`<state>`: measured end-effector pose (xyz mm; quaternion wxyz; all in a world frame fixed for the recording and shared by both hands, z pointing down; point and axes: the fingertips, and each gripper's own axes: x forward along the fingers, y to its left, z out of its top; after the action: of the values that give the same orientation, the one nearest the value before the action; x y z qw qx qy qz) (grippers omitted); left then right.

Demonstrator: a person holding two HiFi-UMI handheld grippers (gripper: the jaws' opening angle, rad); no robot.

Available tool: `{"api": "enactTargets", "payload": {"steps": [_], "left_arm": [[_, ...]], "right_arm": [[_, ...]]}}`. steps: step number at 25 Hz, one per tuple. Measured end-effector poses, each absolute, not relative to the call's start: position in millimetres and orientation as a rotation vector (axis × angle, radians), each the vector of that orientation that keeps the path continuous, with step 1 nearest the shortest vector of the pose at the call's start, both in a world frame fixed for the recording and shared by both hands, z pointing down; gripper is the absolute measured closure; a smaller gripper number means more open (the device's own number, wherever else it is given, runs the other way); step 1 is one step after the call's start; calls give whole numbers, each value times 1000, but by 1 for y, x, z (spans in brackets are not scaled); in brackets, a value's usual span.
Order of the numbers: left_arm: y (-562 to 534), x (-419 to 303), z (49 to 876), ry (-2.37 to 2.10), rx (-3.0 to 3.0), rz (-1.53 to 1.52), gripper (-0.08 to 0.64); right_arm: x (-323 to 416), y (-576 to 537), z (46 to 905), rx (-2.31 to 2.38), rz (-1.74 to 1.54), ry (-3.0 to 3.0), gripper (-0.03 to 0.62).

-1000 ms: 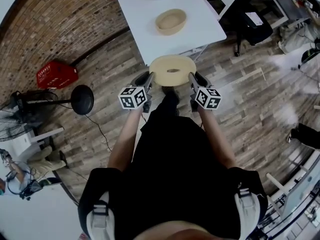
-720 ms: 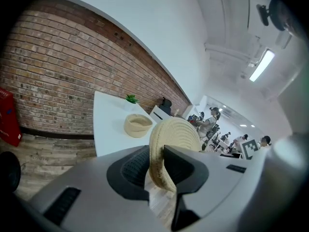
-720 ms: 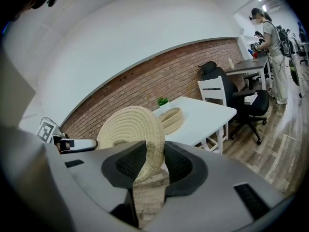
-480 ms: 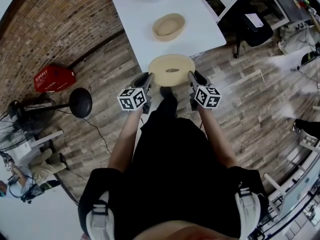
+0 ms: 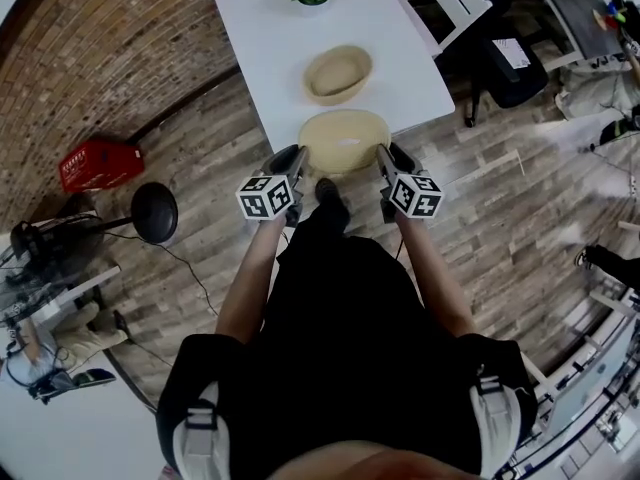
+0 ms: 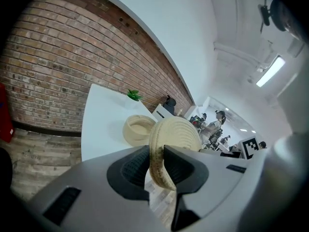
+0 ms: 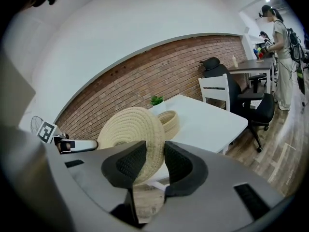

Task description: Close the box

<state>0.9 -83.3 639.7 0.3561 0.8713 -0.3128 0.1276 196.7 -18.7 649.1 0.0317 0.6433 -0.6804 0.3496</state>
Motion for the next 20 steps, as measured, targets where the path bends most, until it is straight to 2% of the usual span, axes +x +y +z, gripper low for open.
{"api": "enactTargets", "payload": {"steps": [20], "left_arm": [[-191, 9, 650, -826, 2189, 314, 459]], "right_arm": [[207, -135, 657, 1916, 1118, -2058, 474]]}}
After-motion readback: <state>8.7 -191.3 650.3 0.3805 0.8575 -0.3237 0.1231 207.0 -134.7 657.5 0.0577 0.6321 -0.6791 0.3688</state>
